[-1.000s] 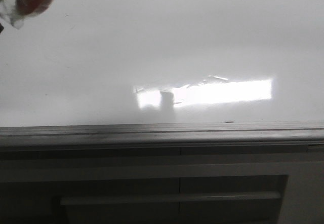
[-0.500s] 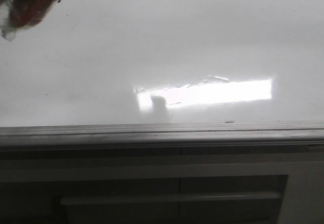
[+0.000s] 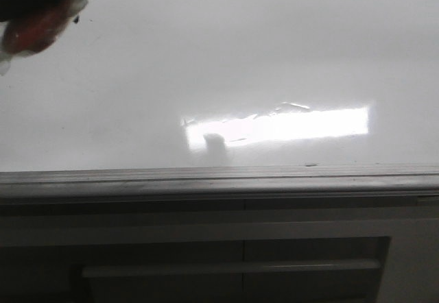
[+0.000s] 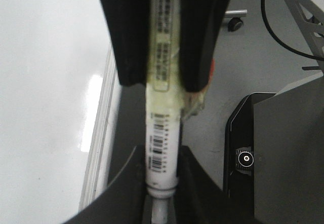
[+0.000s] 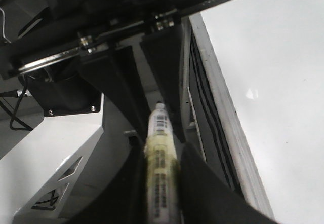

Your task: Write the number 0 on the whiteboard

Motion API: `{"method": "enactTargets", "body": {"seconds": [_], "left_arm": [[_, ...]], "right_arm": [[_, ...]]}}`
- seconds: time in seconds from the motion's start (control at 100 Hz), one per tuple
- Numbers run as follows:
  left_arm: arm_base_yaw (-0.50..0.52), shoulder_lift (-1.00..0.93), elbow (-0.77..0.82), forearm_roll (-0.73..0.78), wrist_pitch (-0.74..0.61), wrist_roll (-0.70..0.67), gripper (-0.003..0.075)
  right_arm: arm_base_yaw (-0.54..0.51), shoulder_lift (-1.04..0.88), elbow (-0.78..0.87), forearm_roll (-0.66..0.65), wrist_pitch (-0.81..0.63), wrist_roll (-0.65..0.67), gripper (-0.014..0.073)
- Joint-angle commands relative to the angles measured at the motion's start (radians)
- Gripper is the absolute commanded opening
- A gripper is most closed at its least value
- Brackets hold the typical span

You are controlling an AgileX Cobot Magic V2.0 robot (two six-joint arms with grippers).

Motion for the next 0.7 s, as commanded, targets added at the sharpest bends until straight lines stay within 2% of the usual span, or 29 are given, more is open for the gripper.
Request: {"method": "enactTargets", "body": {"seconds": [0.0,0.02,0.03,0.11,0.16,0.2,0.24,0.3,0.38,0.46,0.57,0.63,0.69], "left_arm": [[-0.007,-0.016,-0.032,-0.149,-0.069,-0.010,0.0062],[-0.007,-0.018,-0.034,-0.161,-0.069,-0.014,0.0115],[-0.007,-0.020,-0.034,-0.161,-0.069,-0.017,0.0115],[-0.007,-0.044,-0.046,-0.196,-0.076,-0.046,0.0340],[-0.007,-0.067,-0.052,-0.203,-0.078,-0.054,0.0446],[-0.007,-0.088,-0.059,-0.204,-0.082,-0.054,0.0496],[-0.007,-0.115,-0.064,-0.204,-0.087,-0.057,0.0510],[-0.007,-0.166,-0.064,-0.202,-0.117,-0.071,0.0470],[-0.005,-0.236,-0.064,-0.147,-0.184,-0.173,0.0357],[-0.005,-0.302,-0.057,-0.011,-0.284,-0.369,0.0237],[-0.005,-0.393,-0.011,0.240,-0.427,-0.688,0.0118],[-0.005,-0.427,0.025,0.326,-0.463,-0.795,0.0053],[-0.005,-0.452,0.059,0.347,-0.490,-0.861,-0.0008]], "right_arm": [[-0.007,-0.021,-0.033,0.021,-0.021,-0.010,-0.0075],[-0.010,-0.021,-0.033,0.021,-0.022,-0.010,-0.0075],[-0.014,-0.024,-0.033,0.021,-0.025,-0.010,-0.0075],[-0.055,-0.042,-0.033,0.021,-0.025,-0.010,-0.0074],[-0.086,-0.054,-0.033,0.021,-0.025,-0.008,-0.0065],[-0.129,-0.071,-0.033,0.021,-0.025,0.002,-0.0064],[-0.161,-0.090,-0.032,0.021,-0.025,0.017,-0.0064],[-0.216,-0.119,-0.022,0.021,-0.025,0.026,-0.0064],[-0.304,-0.179,0.018,0.021,-0.053,0.042,-0.0063],[-0.366,-0.241,0.070,0.021,-0.092,0.047,-0.0063],[-0.414,-0.346,0.185,0.021,-0.151,0.047,-0.0045],[-0.415,-0.397,0.243,0.021,-0.186,0.047,-0.0046],[-0.415,-0.443,0.292,0.021,-0.222,0.047,-0.0046]]}}
